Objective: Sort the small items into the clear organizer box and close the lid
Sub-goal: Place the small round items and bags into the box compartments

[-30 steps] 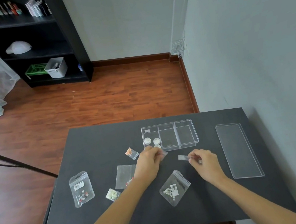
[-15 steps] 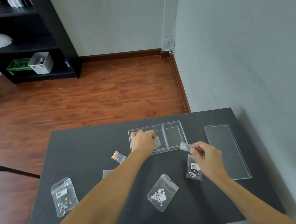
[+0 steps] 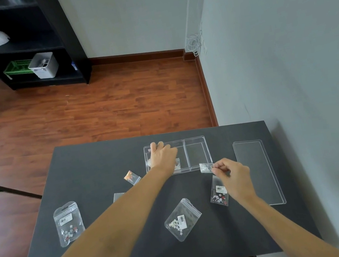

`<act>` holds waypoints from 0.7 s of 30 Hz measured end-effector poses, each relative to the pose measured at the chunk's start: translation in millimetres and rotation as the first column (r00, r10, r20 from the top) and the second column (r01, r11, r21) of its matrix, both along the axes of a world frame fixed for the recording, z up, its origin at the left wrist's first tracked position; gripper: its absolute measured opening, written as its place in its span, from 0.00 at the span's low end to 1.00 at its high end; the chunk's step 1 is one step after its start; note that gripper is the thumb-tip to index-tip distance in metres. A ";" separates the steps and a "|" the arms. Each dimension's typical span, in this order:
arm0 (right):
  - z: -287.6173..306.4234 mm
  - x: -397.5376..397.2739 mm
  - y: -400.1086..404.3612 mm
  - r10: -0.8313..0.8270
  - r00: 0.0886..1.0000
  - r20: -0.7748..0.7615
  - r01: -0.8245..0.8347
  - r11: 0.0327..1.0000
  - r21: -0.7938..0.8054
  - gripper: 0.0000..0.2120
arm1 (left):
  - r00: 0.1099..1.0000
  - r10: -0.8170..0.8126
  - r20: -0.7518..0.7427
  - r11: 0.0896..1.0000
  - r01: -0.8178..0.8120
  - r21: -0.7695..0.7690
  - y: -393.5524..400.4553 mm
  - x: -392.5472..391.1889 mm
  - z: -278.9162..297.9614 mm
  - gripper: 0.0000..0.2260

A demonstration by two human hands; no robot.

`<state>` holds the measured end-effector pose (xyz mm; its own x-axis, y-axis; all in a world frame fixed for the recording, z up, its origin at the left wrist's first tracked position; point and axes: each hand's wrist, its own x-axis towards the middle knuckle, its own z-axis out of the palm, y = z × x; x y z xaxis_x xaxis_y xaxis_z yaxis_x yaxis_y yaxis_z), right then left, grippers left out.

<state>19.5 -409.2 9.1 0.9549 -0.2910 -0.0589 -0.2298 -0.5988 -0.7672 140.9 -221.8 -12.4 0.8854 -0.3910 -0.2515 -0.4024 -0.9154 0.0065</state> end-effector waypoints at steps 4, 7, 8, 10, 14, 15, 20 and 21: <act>4.8 9.8 5.5 0.032 0.999 0.012 -0.031 0.999 -0.042 0.02 | 0.997 0.073 0.015 0.950 -0.065 -0.305 16.8 -7.0 -0.5 0.13; 8.7 22.6 10.9 0.079 0.996 0.032 -0.077 0.994 -0.074 0.02 | 0.973 0.205 0.106 0.816 -0.110 -0.568 39.9 -16.7 1.6 0.10; 9.4 27.7 13.1 0.097 0.995 0.032 -0.094 0.992 -0.090 0.03 | 0.952 0.272 0.138 0.777 -0.132 -0.616 49.6 -19.7 1.1 0.09; 10.5 39.8 18.9 0.138 0.990 0.027 -0.133 0.983 -0.130 0.03 | 0.901 0.413 0.137 0.709 -0.223 -0.669 70.5 -24.0 -1.7 0.08; 9.4 65.7 33.0 0.248 0.969 -0.005 -0.244 0.950 -0.193 0.06 | 0.831 0.553 -0.065 0.666 -0.488 -0.565 111.4 -27.9 -15.7 0.12; 8.2 71.5 36.5 0.278 0.961 -0.014 -0.274 0.939 -0.210 0.06 | 0.828 0.547 -0.126 0.673 -0.525 -0.521 119.0 -29.2 -19.8 0.13; -2.7 91.6 50.8 0.446 0.884 -0.137 -0.465 0.815 -0.346 0.09 | 0.876 0.351 -0.332 0.831 -0.454 -0.320 135.3 -33.7 -31.4 0.25; -5.3 94.6 52.9 0.480 0.858 -0.185 -0.513 0.772 -0.376 0.09 | 0.885 0.330 -0.329 0.851 -0.430 -0.303 135.8 -33.9 -33.3 0.26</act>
